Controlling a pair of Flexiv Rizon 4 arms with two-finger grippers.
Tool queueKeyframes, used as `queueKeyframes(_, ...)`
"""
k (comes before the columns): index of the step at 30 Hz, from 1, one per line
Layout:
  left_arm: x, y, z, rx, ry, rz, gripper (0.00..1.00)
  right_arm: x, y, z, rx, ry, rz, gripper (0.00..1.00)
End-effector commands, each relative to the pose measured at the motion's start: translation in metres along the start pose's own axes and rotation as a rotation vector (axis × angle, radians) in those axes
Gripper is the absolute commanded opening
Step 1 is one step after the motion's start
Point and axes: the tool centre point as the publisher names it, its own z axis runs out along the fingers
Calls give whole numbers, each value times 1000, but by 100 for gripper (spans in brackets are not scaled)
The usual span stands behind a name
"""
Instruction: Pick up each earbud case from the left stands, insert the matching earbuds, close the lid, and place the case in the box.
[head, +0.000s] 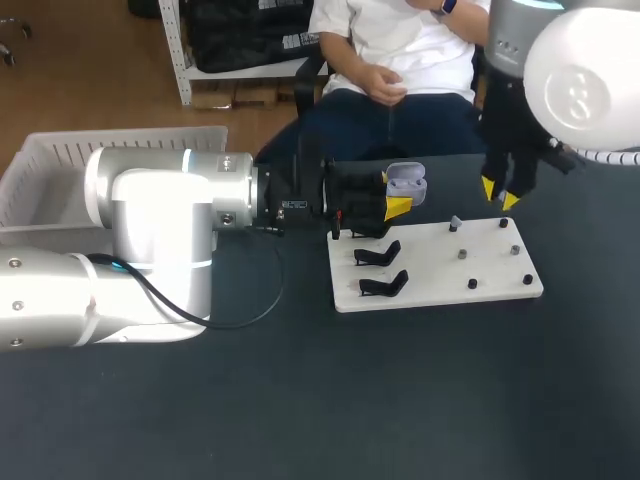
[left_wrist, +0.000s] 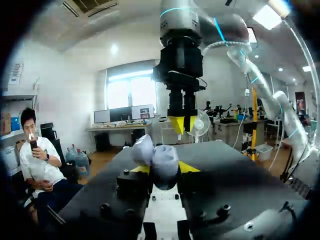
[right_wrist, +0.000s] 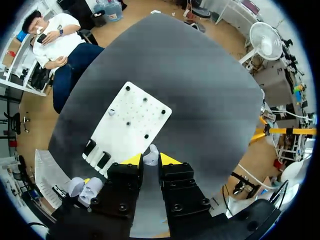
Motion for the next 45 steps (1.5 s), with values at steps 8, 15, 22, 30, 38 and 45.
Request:
queueKeyframes(8,1,-3,0,-11,-5,4,0,32,25,-53,-55,-50,-17,0)
queueKeyframes(15,1,-3,0,-11,-5,4,0,47,45,-59,-115,-88,-137,0)
queueKeyframes(22,1,-3,0,-11,-5,4,0,55,54,-58,-180,-116,-327,0)
queueKeyframes(30,1,-3,0,-11,-5,4,0,67,62,-57,-169,-105,-451,0)
queueKeyframes(38,1,-3,0,-11,-5,4,0,80,67,-44,-128,-101,-503,0)
queueKeyframes(45,1,-3,0,-11,-5,4,0,79,70,-38,-111,-108,-507,0)
